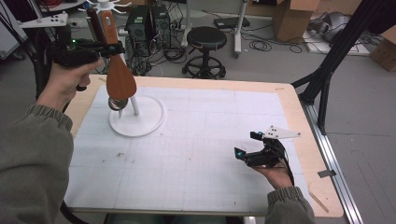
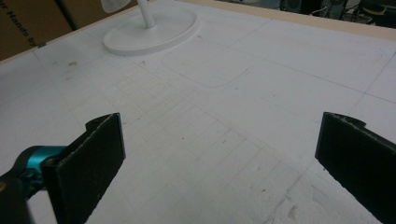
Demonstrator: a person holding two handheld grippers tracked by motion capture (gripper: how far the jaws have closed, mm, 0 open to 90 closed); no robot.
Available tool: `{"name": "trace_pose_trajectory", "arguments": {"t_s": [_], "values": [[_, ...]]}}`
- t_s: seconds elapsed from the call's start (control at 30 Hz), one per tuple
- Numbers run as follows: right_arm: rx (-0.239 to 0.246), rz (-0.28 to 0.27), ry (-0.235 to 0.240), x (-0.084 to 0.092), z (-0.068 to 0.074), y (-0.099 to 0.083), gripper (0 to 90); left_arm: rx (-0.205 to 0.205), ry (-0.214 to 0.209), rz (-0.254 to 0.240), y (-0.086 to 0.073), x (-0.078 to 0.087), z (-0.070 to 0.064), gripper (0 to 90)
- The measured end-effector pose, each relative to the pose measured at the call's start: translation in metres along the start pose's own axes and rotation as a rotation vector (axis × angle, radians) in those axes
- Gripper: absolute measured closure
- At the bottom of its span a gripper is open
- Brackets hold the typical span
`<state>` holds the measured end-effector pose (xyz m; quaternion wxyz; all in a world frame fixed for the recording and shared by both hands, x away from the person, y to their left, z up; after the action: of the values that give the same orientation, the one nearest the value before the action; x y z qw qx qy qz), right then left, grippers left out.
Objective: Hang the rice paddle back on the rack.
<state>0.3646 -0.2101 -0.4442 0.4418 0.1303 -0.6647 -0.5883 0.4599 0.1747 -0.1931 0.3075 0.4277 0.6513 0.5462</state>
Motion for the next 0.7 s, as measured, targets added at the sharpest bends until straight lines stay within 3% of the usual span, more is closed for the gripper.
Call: {"name": "trace_pose_trajectory", "arguments": {"t_s": [0.7], "values": [[0.003,-0.008,0.008,-0.0004,0.0014,0.0013,0.6,0.027,0.029,-0.001,-0.0027,-0.0014,0.009,82.3]]}}
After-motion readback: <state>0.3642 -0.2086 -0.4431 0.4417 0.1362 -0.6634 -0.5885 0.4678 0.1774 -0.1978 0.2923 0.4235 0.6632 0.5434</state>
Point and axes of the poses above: each handheld gripper's, and its own axes: x roughly backward along the jaws, y roughly out of its top, z roughly to its left, the point moved 10 cm from there along -x, roughly forward along the jaws, and after that the axes turned 5 degrees about x, right-handed, at the moved point
